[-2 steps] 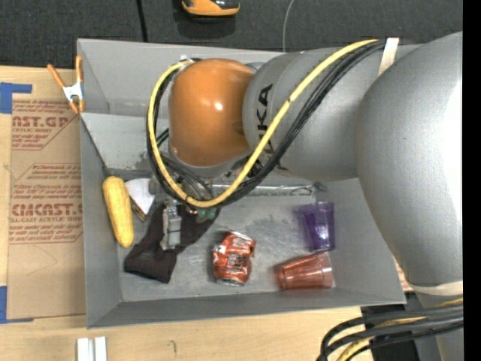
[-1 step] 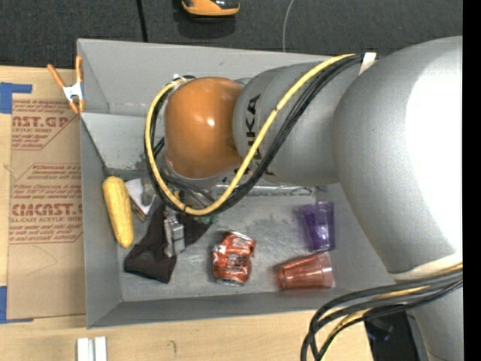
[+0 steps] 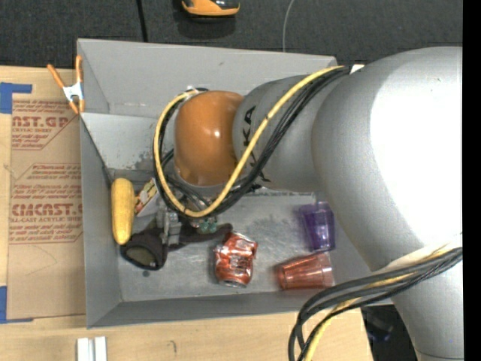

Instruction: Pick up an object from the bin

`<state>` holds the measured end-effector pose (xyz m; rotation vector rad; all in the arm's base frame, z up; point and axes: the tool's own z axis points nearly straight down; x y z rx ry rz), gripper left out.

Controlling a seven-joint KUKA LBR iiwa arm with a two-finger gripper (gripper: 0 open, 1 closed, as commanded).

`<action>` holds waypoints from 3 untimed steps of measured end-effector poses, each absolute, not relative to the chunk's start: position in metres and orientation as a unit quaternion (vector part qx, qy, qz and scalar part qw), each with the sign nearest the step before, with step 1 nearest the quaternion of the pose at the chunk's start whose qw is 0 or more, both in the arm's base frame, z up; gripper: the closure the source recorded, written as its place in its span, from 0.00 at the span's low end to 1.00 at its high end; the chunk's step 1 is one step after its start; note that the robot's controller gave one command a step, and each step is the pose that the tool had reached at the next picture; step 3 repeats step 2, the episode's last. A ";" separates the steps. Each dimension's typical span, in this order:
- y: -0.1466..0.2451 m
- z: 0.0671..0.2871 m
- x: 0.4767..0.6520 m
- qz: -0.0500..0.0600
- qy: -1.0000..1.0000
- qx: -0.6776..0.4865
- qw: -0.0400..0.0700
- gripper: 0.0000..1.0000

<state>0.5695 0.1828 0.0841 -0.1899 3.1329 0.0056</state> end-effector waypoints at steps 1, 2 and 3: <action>0.183 0.084 0.570 0.002 0.998 -0.061 0.001 1.00; 0.190 0.206 0.561 0.001 0.999 -0.047 0.001 1.00; 0.190 0.206 0.561 0.001 0.999 -0.047 0.001 1.00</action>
Offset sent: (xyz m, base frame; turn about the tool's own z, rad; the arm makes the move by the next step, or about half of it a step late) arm -0.0091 0.0060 0.1218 0.0275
